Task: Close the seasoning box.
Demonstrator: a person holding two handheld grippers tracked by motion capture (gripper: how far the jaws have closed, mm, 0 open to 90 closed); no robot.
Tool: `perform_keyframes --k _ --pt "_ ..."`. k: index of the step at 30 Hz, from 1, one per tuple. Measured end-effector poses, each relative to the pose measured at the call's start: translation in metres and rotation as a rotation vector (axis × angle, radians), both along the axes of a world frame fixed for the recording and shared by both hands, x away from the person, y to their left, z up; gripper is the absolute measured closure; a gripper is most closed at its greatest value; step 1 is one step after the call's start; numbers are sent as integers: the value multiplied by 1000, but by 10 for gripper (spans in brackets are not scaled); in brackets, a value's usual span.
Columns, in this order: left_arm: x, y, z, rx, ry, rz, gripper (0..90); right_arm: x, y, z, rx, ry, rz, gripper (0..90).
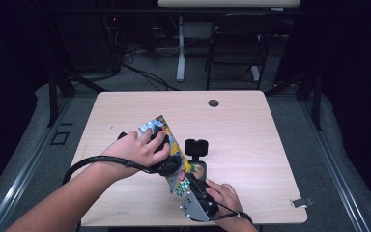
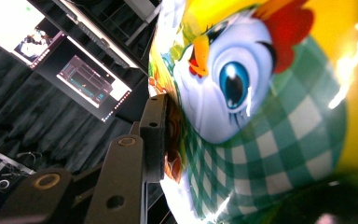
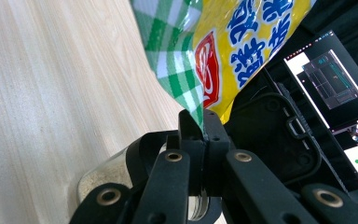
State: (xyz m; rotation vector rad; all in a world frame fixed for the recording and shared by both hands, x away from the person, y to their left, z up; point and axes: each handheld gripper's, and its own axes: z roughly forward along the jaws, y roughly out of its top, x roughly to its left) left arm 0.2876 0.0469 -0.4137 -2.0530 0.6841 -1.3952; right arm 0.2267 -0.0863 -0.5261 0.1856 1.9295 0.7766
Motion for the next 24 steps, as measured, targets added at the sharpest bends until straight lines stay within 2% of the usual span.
perform_keyframes --k 1,7,24 --pt "0 0 0 1 0 1 655 1 0 -1 14 3 9 895" --pt "0 -1 0 6 -1 -2 659 0 0 0 1 -1 0 894" --pt "-1 -1 0 10 -1 -2 665 0 1 0 3 0 3 895"
